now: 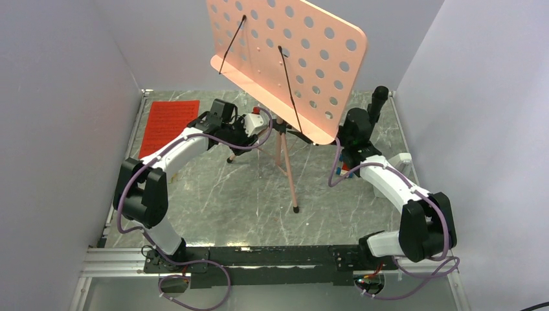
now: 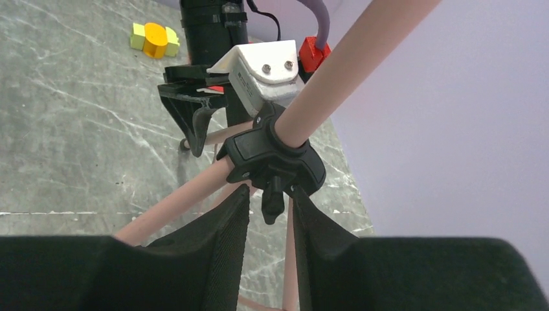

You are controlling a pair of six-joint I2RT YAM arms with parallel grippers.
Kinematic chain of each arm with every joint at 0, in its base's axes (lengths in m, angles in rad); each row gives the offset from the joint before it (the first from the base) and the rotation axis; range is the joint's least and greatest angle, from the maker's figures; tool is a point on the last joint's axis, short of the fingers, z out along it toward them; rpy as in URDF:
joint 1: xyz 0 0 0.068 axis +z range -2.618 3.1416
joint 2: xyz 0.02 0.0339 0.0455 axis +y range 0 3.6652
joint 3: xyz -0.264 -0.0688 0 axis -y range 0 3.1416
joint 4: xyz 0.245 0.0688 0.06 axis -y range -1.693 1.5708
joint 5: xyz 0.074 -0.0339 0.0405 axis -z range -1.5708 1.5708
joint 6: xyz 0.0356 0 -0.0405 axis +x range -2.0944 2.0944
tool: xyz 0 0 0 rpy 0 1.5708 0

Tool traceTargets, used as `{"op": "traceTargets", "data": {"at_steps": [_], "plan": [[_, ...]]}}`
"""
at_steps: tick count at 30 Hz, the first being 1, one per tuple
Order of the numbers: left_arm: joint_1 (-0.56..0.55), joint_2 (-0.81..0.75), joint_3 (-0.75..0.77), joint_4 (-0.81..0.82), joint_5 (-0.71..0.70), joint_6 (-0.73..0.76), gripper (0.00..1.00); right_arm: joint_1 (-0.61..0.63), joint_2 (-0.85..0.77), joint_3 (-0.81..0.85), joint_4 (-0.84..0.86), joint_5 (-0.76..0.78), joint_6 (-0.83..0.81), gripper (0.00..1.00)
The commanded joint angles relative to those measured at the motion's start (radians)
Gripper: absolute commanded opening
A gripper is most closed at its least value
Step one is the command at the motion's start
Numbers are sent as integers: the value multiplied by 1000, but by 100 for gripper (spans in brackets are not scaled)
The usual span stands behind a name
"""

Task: Pack up the instrument practice props

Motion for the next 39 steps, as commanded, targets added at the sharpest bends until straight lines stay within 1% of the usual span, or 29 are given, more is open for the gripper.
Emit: {"op": "traceTargets", "data": {"at_steps": [1,2,5,8,10,12,15,16,17,18,20,21,23,25,26,30,32,34,37,38,39], "plan": [[-5,6,40,-8,-15,60,57,26,22,21,55,-7,-100,27],[-5,7,43,-8,-19,68,56,32,23,26,32,-19,-147,20],[-4,11,46,-4,-36,95,56,43,13,25,-67,-59,-378,0],[-4,16,44,12,-63,122,56,58,-11,-13,-181,-66,-695,0],[-1,21,45,27,-77,136,56,71,-29,-56,-253,-61,-982,0],[6,28,48,43,-86,137,55,74,-36,-114,-259,-64,-1245,0],[15,34,53,55,-83,137,55,75,-29,-165,-261,-103,-1510,0],[18,33,51,59,-79,136,55,74,-27,-170,-276,-111,-1584,16],[20,31,48,64,-73,135,55,74,-26,-173,-292,-118,-1638,36],[22,28,43,68,-67,134,55,72,-25,-171,-313,-123,-1683,48],[25,17,31,84,-59,125,55,62,-30,-167,-350,-144,-1742,59],[27,11,24,92,-54,119,55,56,-37,-171,-346,-158,-1745,64],[29,-8,10,109,-44,105,56,51,-68,-206,-278,-174,-1683,73],[30,-33,-7,123,-23,88,56,51,-123,-251,-187,-163,-1564,78],[31,-47,-16,128,-11,80,56,51,-155,-272,-169,-138,-1498,79],[32,-116,-61,149,32,44,57,49,-343,-341,-306,-10,-1250,80],[32,-147,-85,156,49,30,58,49,-449,-380,-346,74,-1054,81],[33,-173,-106,158,64,19,58,51,-527,-397,-390,165,-799,81],[32,-204,-135,163,77,-4,59,51,-570,-372,-442,311,-404,82],[32,-213,-141,165,80,-11,59,50,-568,-353,-484,347,-300,83],[32,-221,-150,166,83,-20,59,50,-564,-333,-514,375,-201,88]]}}
